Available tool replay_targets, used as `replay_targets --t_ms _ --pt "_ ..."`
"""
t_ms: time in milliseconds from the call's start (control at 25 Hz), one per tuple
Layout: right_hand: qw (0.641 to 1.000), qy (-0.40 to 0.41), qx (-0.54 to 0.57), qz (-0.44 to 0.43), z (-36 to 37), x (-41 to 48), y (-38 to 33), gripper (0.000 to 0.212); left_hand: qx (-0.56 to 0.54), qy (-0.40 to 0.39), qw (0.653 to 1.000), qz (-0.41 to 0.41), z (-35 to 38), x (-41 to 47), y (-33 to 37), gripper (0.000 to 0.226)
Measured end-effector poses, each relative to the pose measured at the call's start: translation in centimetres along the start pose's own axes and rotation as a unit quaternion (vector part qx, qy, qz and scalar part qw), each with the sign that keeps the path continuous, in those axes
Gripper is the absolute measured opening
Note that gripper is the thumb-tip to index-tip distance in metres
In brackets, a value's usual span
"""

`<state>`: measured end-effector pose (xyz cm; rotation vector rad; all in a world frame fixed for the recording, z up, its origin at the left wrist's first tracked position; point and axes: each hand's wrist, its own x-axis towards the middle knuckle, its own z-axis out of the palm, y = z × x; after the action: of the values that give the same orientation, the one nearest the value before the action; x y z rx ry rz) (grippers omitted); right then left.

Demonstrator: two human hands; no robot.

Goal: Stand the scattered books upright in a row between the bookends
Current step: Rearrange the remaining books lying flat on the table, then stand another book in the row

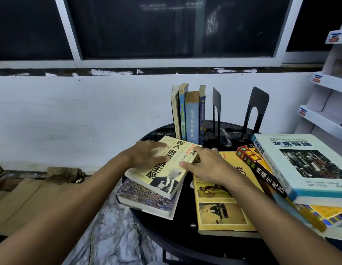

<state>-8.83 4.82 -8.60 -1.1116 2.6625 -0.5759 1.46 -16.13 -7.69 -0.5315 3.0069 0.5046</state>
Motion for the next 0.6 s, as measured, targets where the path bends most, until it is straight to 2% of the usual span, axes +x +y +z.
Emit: replay_targets --t_ms 280,440,600 --pt "1.0 -0.024 0.008 -0.018 0.5 1.1 0.7 0.092 -0.027 0.045 0.998 -0.025 1.1 -1.3 0.6 0.071" --pt "0.996 -0.021 0.081 -0.023 0.3 1.6 0.9 0.093 -0.078 0.055 0.994 -0.055 1.9 -1.7 0.9 0.081" --pt "0.981 0.021 0.19 -0.041 0.3 1.9 1.4 0.083 -0.201 0.097 0.973 -0.052 2.7 -2.0 1.0 0.08"
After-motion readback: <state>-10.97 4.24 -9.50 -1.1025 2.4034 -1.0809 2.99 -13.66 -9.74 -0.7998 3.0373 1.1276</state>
